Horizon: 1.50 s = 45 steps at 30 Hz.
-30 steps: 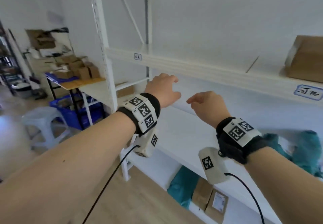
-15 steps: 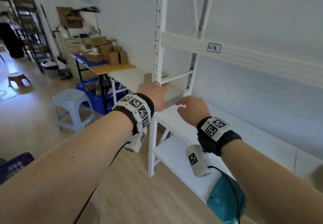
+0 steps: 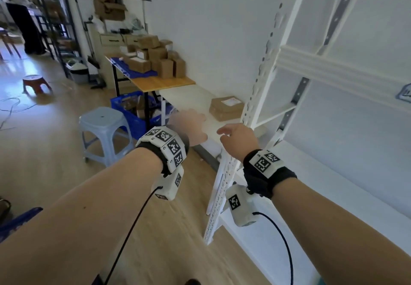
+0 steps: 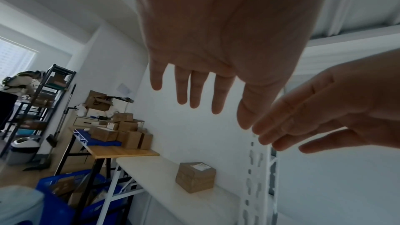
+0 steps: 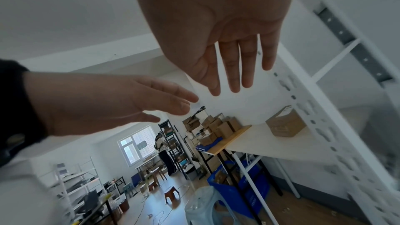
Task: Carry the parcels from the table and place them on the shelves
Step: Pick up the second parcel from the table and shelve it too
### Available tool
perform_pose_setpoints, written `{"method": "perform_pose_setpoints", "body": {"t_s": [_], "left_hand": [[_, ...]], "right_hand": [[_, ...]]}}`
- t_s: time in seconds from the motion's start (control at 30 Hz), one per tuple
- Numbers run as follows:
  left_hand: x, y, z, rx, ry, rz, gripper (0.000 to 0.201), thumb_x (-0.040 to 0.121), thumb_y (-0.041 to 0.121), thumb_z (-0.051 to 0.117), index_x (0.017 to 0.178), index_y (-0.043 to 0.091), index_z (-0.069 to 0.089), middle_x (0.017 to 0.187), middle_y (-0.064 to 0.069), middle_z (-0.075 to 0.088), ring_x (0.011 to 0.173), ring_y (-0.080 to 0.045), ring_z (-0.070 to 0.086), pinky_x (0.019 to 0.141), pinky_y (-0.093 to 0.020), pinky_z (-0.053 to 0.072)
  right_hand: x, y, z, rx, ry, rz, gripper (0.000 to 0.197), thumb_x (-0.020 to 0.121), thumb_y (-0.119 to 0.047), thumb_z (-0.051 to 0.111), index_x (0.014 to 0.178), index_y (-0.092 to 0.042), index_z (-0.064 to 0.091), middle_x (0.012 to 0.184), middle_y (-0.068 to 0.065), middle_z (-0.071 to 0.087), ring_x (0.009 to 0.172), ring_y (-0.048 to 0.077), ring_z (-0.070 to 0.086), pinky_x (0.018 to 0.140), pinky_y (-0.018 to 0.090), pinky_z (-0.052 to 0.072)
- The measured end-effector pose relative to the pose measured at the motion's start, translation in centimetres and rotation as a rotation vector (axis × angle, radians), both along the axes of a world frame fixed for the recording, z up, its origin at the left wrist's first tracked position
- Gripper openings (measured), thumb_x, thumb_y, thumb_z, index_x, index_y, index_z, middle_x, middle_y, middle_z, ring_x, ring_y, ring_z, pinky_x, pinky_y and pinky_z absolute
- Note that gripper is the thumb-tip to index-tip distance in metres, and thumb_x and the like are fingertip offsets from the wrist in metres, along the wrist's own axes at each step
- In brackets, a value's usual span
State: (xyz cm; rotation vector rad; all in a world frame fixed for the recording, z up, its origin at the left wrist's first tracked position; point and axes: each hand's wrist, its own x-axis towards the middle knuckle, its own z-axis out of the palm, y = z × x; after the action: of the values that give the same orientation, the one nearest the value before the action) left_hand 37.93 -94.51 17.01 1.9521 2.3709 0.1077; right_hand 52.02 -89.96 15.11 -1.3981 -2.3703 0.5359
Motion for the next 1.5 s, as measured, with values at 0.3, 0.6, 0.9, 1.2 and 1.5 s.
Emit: {"method": "perform_pose_setpoints", "body": {"t_s": [0.3, 0.6, 0.9, 1.2, 1.5], "left_hand": [[-9.5, 15.9, -1.8, -0.048, -0.012, 0.027, 0.057, 0.092, 0.035, 0.049, 0.147, 0.026, 0.037, 0.152, -0.007, 0.037, 0.138, -0.030, 0.036, 0.110, -0.045, 0.032], [-16.2, 29.9, -3.7, -0.118, -0.076, -0.001, 0.057, 0.093, 0.033, 0.047, 0.148, 0.025, 0.035, 0.154, -0.006, 0.035, 0.139, -0.029, 0.036, 0.110, -0.046, 0.032], [-23.1, 45.1, -6.7, -0.185, -0.104, -0.170, 0.055, 0.094, 0.033, 0.048, 0.148, 0.024, 0.036, 0.155, -0.005, 0.033, 0.140, -0.028, 0.035, 0.112, -0.042, 0.033], [-27.0, 57.2, -9.4, -0.292, -0.151, -0.451, 0.058, 0.093, 0.029, 0.050, 0.148, 0.024, 0.035, 0.155, -0.006, 0.032, 0.140, -0.028, 0.035, 0.112, -0.043, 0.033], [-25.7, 63.7, -14.1, -0.406, -0.313, -0.497, 0.074, 0.091, 0.031, 0.056, 0.154, 0.020, 0.020, 0.151, -0.014, 0.037, 0.135, -0.033, 0.043, 0.109, -0.042, 0.038]], "right_hand": [[-10.2, 17.4, -2.4, -0.038, 0.012, -0.036, 0.040, 0.087, -0.011, 0.044, 0.118, -0.019, 0.067, 0.139, 0.002, 0.057, 0.126, 0.023, 0.053, 0.100, 0.031, 0.042], [-17.5, 32.7, -4.1, -0.137, 0.017, -0.176, 0.034, 0.092, -0.015, 0.045, 0.117, -0.017, 0.068, 0.132, 0.003, 0.061, 0.117, 0.023, 0.057, 0.085, 0.026, 0.042], [-20.1, 43.9, -6.5, -0.213, 0.010, -0.419, 0.034, 0.094, -0.014, 0.043, 0.118, -0.018, 0.067, 0.132, 0.005, 0.062, 0.117, 0.026, 0.058, 0.084, 0.024, 0.041], [-20.0, 49.8, -7.8, -0.260, 0.040, -0.763, 0.035, 0.091, -0.010, 0.045, 0.112, -0.015, 0.071, 0.128, 0.008, 0.066, 0.119, 0.029, 0.058, 0.097, 0.030, 0.043], [-17.9, 52.3, -11.8, -0.401, 0.057, -0.900, 0.032, 0.088, -0.012, 0.050, 0.114, -0.016, 0.069, 0.124, 0.007, 0.067, 0.114, 0.025, 0.060, 0.092, 0.027, 0.045]]}}
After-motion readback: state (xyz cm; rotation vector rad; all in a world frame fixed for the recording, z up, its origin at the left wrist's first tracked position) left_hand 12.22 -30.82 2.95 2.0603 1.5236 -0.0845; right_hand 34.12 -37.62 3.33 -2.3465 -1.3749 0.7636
